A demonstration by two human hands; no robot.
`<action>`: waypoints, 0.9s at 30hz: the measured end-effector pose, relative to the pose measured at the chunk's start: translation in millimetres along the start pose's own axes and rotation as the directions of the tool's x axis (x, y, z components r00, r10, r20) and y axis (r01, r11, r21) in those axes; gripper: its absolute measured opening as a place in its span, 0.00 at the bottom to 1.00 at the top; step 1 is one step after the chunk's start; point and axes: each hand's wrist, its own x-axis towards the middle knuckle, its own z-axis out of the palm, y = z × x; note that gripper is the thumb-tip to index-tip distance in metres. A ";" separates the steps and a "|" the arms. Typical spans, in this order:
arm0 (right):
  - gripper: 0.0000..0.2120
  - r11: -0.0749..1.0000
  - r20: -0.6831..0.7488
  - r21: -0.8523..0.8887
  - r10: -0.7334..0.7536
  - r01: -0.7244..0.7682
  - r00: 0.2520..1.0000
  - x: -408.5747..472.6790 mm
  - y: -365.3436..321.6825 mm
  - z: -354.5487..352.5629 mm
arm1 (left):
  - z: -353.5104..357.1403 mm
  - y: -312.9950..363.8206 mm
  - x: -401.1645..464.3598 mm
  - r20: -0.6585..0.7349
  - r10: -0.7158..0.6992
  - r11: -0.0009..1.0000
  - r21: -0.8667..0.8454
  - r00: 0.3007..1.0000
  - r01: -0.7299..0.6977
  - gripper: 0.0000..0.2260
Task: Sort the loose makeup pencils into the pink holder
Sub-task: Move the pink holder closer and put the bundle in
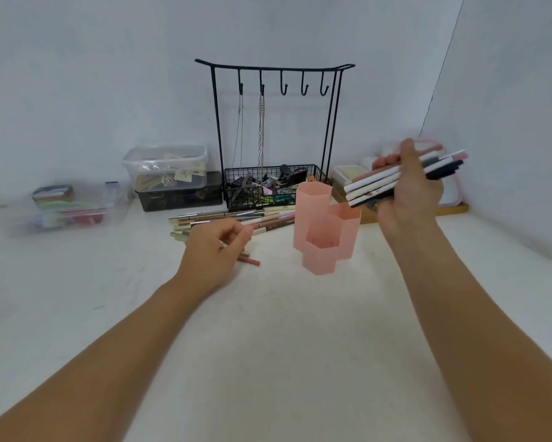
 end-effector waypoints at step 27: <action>0.31 0.321 0.239 -0.944 0.503 0.077 0.830 19.6 34.4 -50.0 | -2.4 -6.1 1.6 0.009 0.000 1.000 -0.011 1.000 0.000 0.08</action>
